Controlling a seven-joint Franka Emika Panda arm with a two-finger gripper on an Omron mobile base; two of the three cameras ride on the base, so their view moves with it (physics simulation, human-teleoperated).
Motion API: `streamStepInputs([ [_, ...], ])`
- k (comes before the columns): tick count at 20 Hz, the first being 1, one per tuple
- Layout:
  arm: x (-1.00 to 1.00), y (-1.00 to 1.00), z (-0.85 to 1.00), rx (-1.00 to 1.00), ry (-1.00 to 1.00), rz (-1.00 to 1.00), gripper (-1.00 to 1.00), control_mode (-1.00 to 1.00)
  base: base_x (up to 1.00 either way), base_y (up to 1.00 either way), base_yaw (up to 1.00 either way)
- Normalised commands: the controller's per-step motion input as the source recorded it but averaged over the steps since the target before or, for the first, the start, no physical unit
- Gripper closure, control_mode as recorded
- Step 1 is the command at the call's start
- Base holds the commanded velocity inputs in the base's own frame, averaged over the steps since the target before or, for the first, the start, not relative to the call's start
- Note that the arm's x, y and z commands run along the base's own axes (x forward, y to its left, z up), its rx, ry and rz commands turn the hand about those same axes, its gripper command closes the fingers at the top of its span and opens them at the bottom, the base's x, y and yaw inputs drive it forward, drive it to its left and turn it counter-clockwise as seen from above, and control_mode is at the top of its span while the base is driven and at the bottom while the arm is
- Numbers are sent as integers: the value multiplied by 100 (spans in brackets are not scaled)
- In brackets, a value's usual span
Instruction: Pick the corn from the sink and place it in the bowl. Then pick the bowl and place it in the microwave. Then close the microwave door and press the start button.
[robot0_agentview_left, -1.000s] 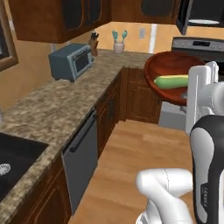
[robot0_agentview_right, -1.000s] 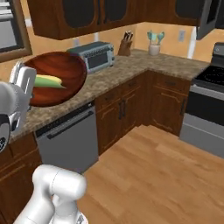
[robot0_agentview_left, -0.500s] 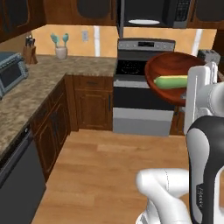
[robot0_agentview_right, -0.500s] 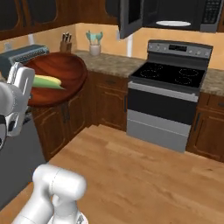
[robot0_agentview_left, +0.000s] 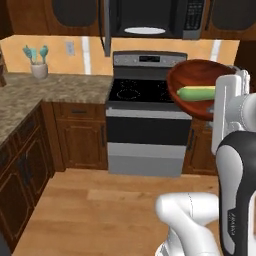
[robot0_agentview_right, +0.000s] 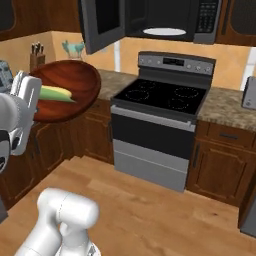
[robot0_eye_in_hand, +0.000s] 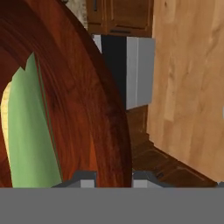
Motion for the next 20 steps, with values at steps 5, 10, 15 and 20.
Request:
streamStepInputs([
  [5,0,0,0,0,0,0,100,100,100,-22,-4],
  [10,0,0,0,0,0,0,100,100,100,-15,-1],
  [15,0,0,0,0,0,0,100,100,100,0,0],
  [20,0,0,0,0,0,0,100,100,98,-9,8],
])
